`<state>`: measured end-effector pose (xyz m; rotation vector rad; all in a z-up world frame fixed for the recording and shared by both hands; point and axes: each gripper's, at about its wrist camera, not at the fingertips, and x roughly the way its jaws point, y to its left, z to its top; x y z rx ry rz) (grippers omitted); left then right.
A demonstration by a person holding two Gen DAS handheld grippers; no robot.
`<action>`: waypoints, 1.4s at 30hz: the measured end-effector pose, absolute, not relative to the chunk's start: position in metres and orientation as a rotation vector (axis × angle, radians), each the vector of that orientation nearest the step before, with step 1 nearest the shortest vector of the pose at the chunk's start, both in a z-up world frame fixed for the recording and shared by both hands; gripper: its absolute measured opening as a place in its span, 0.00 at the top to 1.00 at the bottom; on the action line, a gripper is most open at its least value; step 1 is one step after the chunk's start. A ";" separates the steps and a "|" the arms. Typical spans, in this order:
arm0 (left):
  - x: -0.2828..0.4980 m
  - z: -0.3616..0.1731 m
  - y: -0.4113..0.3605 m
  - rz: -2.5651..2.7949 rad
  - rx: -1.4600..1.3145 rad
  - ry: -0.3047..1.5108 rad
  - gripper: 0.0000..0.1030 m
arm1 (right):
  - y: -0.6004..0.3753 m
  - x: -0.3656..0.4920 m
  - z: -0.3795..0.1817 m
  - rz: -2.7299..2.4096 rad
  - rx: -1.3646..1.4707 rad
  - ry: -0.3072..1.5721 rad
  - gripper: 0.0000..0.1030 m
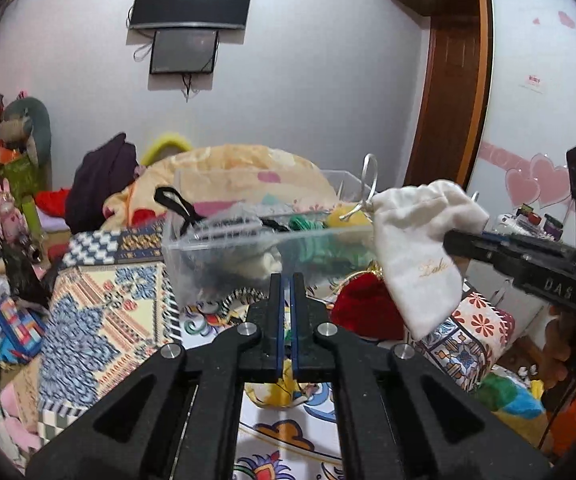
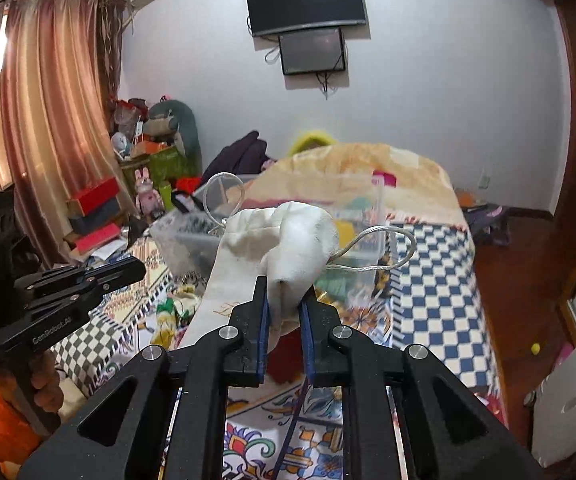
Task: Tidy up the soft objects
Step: 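Grasp the white drawstring pouch with right tool while left tool grasps the floral scrunchie, then place the pouch into the box with right tool while left tool drops the scrunchie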
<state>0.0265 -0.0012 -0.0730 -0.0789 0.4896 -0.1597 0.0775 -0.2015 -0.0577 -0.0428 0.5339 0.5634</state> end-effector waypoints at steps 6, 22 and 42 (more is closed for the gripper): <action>0.037 -0.088 0.013 -0.147 -0.118 0.578 0.93 | -0.207 0.082 -0.048 0.546 -0.034 0.495 0.88; 0.062 -0.148 0.021 -0.090 -0.105 0.730 0.63 | -0.206 0.094 -0.051 0.544 -0.008 0.498 0.88; 0.042 -0.078 0.021 -0.131 -0.107 0.534 0.94 | -0.207 0.108 -0.034 0.518 0.016 0.458 0.88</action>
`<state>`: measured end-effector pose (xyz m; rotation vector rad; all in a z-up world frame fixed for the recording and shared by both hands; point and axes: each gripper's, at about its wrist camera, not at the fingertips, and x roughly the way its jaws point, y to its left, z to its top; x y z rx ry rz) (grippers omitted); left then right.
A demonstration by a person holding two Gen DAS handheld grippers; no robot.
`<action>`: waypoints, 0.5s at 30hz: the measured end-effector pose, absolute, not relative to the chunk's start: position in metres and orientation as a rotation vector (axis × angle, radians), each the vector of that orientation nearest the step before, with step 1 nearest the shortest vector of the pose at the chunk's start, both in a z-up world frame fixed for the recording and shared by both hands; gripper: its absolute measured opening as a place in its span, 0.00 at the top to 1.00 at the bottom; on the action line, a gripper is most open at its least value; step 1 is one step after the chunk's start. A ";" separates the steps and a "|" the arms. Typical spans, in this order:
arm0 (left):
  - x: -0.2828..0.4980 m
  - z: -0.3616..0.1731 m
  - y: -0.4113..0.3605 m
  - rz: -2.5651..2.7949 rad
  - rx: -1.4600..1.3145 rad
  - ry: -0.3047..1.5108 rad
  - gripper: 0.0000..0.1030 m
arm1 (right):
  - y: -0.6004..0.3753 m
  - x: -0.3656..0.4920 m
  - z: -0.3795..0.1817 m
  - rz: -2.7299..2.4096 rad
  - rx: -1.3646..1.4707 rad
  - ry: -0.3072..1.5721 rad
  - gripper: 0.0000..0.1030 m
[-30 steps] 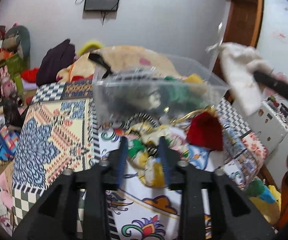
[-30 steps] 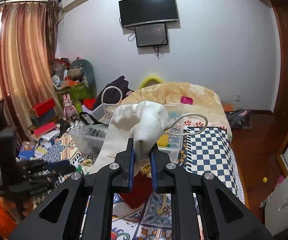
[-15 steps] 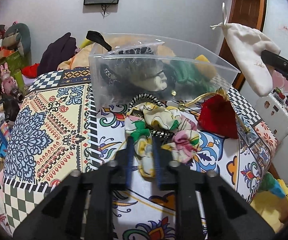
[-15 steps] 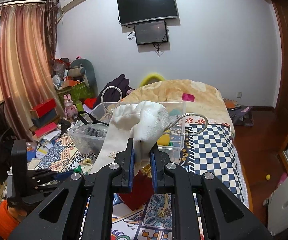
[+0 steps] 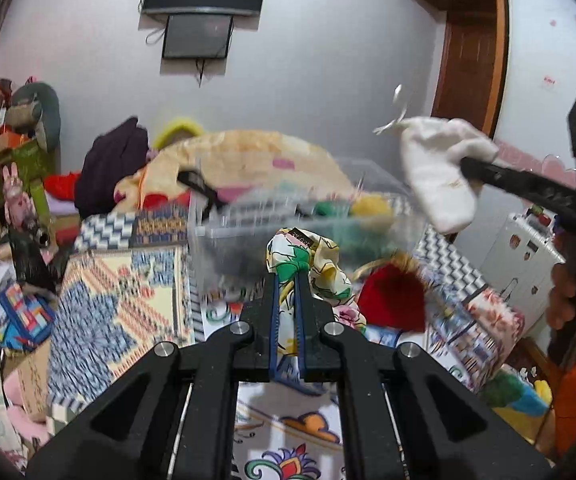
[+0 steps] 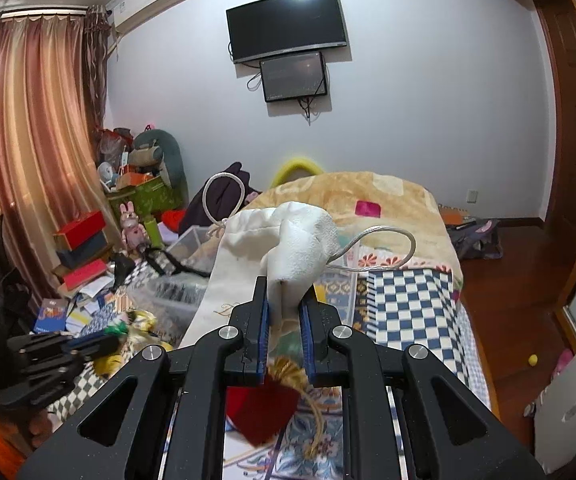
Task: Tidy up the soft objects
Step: 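Place the pouch into the box with right tool while left tool drops the scrunchie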
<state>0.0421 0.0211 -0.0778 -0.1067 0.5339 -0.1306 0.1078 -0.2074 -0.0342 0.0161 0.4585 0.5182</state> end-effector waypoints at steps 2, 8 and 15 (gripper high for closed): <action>0.044 -0.064 0.019 -0.129 -0.092 0.500 0.94 | -0.205 0.110 -0.031 0.514 0.016 0.446 0.88; 0.063 -0.032 0.017 -0.116 -0.064 0.429 0.94 | -0.194 0.116 -0.023 0.509 0.008 0.418 0.88; 0.101 -0.022 0.022 -0.083 -0.084 0.415 0.94 | -0.181 0.134 -0.025 0.510 0.008 0.434 0.88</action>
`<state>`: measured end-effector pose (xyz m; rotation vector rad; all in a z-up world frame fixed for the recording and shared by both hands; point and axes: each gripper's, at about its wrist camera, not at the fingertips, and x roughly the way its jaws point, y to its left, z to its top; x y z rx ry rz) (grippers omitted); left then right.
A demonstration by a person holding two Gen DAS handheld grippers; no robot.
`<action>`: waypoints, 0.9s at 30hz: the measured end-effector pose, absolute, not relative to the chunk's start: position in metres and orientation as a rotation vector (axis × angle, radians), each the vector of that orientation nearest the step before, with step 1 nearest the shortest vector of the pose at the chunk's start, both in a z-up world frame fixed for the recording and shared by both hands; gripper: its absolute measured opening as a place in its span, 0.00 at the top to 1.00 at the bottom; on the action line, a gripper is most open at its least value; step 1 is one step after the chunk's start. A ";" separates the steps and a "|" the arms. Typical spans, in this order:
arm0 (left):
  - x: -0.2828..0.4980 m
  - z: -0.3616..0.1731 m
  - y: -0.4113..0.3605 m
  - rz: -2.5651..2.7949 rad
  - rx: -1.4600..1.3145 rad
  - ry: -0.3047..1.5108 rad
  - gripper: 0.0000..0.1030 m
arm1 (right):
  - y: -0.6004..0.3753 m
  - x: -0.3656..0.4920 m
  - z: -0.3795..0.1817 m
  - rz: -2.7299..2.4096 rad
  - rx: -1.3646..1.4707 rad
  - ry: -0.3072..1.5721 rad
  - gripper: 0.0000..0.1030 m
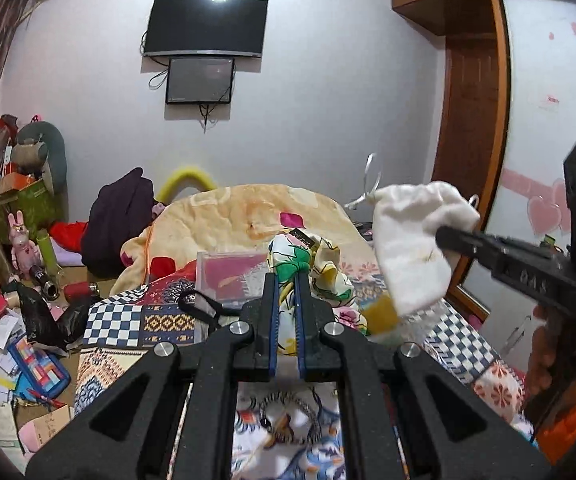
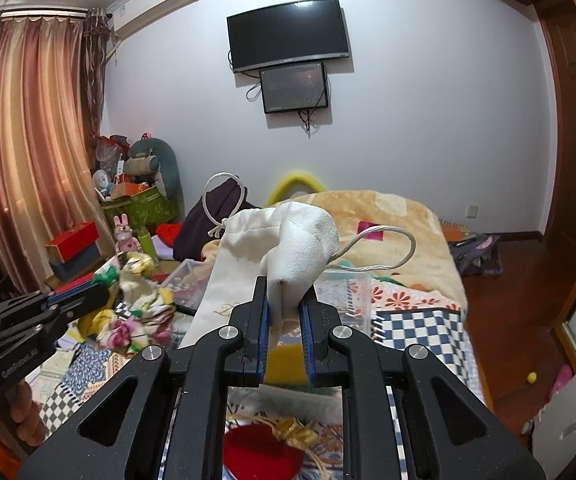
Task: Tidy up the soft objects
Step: 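Place the pouch into the box with right tool while left tool drops the scrunchie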
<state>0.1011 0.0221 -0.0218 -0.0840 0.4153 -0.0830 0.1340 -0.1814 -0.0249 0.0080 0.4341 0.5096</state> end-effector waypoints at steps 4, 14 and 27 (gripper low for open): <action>0.123 -0.029 0.021 -0.061 -0.073 0.442 0.94 | -0.170 0.147 -0.034 0.523 0.003 0.476 0.88; 0.165 -0.065 0.029 -0.009 -0.058 0.555 0.94 | -0.134 0.174 -0.058 0.559 -0.072 0.595 0.88; 0.171 -0.083 0.033 -0.022 -0.075 0.616 0.80 | -0.123 0.178 -0.069 0.547 -0.176 0.653 0.74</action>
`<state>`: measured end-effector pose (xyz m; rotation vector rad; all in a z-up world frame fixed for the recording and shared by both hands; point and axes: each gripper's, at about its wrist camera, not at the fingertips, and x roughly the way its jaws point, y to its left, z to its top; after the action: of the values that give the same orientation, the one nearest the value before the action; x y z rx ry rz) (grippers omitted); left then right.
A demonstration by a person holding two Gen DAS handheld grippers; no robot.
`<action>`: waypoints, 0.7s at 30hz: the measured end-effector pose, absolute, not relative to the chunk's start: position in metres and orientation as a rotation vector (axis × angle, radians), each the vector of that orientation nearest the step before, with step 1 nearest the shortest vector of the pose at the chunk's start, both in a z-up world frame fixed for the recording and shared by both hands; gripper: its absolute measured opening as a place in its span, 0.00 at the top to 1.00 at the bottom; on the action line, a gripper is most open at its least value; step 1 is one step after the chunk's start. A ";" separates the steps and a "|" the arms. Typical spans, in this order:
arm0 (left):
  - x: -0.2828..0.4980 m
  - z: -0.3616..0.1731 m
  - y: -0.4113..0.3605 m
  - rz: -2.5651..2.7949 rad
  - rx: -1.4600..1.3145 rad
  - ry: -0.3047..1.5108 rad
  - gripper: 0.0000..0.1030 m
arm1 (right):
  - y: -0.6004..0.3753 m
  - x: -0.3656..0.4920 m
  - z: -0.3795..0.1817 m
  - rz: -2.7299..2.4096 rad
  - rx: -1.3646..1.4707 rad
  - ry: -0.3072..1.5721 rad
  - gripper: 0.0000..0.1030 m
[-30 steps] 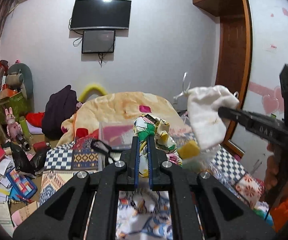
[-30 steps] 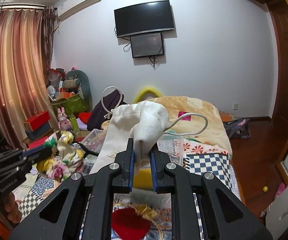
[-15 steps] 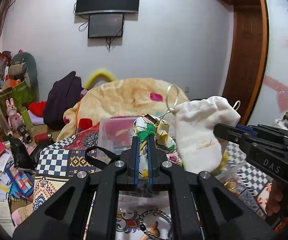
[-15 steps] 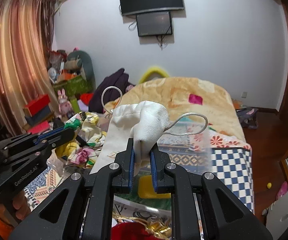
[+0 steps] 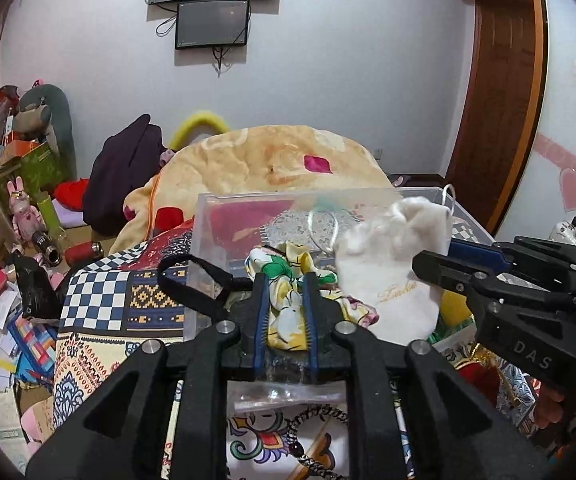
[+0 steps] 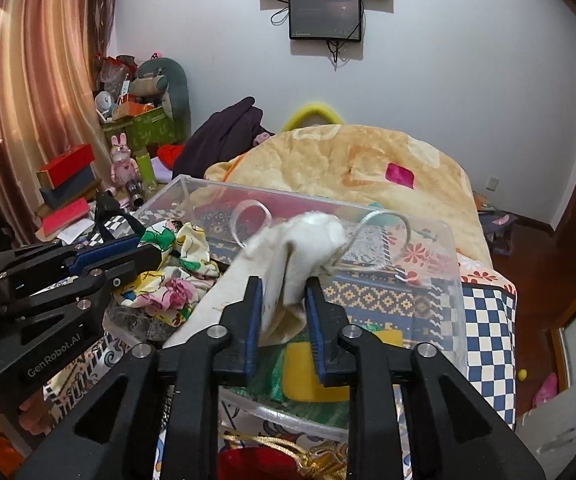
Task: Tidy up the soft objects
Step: 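Place the pouch into the box with right tool while left tool drops the scrunchie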
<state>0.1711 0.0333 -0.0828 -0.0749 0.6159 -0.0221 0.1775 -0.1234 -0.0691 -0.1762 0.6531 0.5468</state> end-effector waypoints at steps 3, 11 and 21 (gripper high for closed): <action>0.165 -0.079 0.035 -0.027 -0.085 0.608 0.74 | -0.129 0.172 -0.064 0.543 -0.175 0.634 0.58; 0.139 -0.060 0.028 -0.059 -0.071 0.533 0.40 | -0.141 0.149 -0.042 0.531 -0.159 0.534 0.39; 0.102 -0.041 0.022 -0.086 -0.079 0.466 0.11 | -0.167 0.125 -0.029 0.533 -0.095 0.470 0.25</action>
<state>0.1017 0.0217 -0.0406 -0.0791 0.4661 -0.0862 0.1252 -0.1674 -0.0290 -0.0950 0.4695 0.5330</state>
